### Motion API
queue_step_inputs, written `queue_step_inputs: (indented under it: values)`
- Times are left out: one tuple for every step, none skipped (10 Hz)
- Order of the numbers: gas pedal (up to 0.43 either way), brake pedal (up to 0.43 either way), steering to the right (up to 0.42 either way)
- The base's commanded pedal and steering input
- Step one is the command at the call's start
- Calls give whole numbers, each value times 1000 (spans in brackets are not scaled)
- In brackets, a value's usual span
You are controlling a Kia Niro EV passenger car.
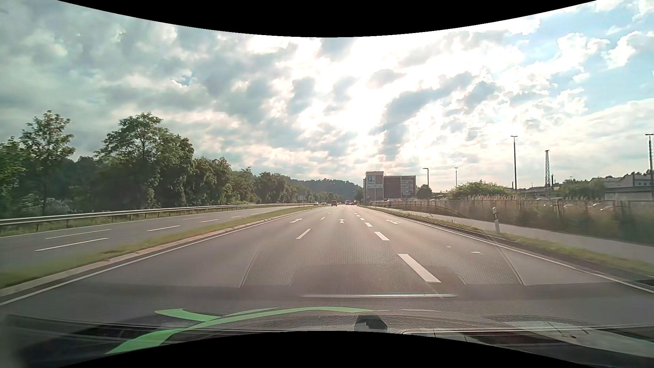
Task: Follow the waypoints while adhering to traffic rules and regulations
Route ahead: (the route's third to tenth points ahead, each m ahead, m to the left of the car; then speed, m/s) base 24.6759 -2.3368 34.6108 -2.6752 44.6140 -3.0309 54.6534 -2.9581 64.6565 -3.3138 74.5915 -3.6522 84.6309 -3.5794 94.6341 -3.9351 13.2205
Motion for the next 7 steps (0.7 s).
queue_step_inputs:
  values:
    - [138,0,-2]
    - [138,0,-3]
    - [138,0,-3]
    - [138,0,-3]
    - [138,0,-3]
    - [138,0,-3]
    - [150,0,-3]
